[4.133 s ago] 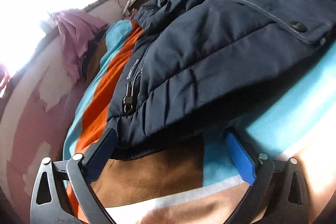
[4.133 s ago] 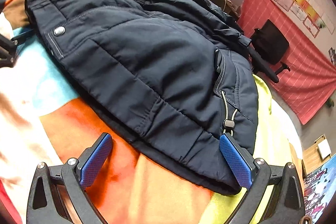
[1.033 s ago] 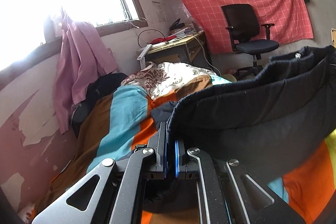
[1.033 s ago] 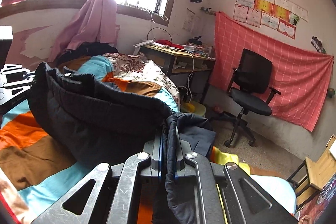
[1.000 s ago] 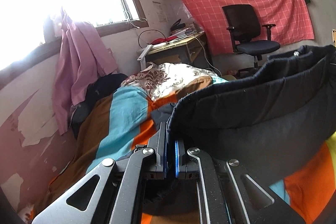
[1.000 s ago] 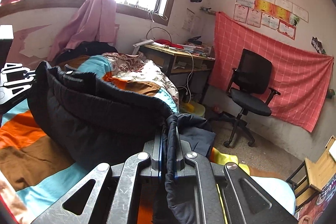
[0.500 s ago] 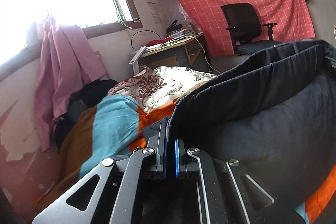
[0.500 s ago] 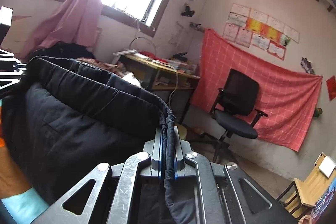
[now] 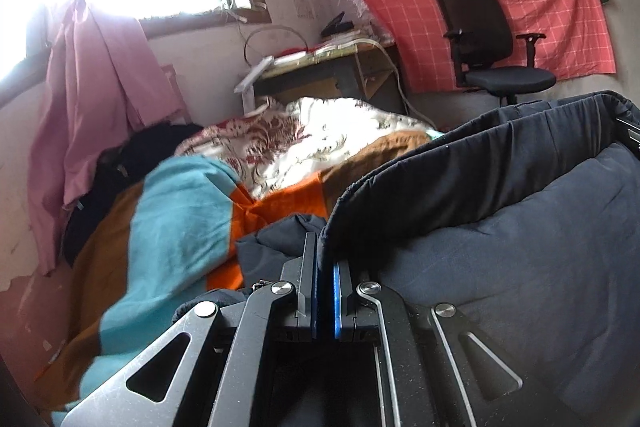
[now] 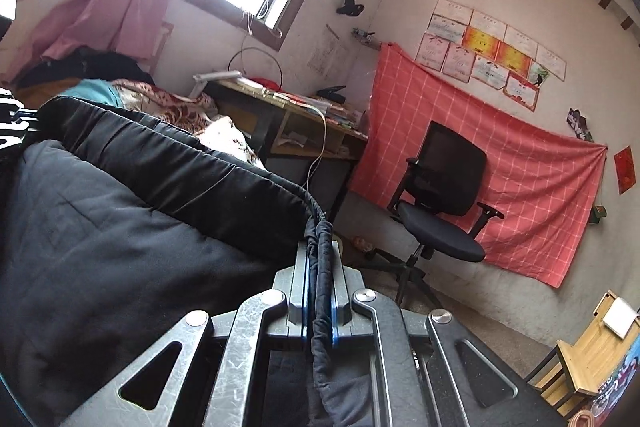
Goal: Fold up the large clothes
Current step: 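Fold the lifted edge over onto the jacket with both grippers and open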
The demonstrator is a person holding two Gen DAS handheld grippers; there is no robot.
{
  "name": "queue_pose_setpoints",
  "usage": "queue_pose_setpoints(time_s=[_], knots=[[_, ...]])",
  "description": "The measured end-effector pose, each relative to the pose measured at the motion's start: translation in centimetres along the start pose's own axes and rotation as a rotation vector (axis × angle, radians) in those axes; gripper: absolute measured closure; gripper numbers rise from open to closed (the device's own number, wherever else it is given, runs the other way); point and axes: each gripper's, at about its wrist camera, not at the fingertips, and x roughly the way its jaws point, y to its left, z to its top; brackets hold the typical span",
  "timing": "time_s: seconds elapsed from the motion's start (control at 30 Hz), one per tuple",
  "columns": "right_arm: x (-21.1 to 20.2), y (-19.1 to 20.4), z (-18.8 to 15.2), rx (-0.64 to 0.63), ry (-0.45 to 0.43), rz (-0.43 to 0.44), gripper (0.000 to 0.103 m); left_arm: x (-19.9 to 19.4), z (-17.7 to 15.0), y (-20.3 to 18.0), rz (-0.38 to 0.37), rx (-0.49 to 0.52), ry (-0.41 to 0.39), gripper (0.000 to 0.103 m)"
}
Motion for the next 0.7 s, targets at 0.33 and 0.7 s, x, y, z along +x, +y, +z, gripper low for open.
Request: queue_pose_setpoints(time_s=[0.33,0.7], knots=[[5.0,1.8,-1.0,-0.085,0.071,-0.036,0.095,2.8,0.0,0.0,-0.034,-0.068,0.096,0.098],[4.7,-1.6,0.2,-0.07,0.064,-0.096,0.036,-3.1,1.8,3.1,-0.184,-0.278,-0.07,0.031]])
